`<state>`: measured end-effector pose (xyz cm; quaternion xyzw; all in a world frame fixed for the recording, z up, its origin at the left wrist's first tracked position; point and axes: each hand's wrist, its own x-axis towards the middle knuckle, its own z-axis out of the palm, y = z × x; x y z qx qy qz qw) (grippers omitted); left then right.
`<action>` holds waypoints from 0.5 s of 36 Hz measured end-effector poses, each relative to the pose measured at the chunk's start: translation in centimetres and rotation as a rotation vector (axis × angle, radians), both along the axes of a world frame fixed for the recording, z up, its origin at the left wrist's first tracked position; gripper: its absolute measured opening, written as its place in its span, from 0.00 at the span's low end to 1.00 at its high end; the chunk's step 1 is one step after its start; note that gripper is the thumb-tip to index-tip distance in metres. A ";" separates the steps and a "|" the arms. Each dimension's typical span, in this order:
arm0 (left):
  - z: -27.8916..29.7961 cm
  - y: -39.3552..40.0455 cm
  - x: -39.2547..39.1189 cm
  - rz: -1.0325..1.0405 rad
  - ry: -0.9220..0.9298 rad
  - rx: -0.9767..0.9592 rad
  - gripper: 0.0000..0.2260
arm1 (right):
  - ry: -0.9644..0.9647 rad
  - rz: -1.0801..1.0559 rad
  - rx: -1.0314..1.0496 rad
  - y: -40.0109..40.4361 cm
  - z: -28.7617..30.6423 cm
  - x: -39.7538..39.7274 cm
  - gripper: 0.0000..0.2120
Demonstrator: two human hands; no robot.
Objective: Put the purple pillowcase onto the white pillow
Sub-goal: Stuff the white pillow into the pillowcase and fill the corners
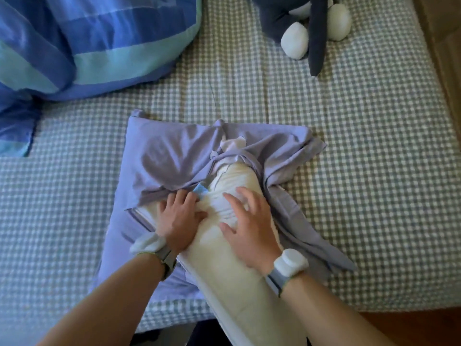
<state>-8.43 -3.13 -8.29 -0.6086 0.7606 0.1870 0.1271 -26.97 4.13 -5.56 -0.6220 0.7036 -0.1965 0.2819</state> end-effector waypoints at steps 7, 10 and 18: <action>-0.5 -0.4 3.2 -0.221 0.102 -0.172 0.13 | -0.481 -0.026 0.676 -1.0 -1.4 -5.9 0.56; 0.0 -1.9 3.9 -0.262 0.103 -0.137 0.11 | -0.472 0.084 0.799 -1.0 -1.6 -8.1 0.56; 1.7 -4.5 -2.7 -0.036 0.033 -0.227 0.12 | -0.004 -0.184 0.607 1.4 1.2 2.5 0.57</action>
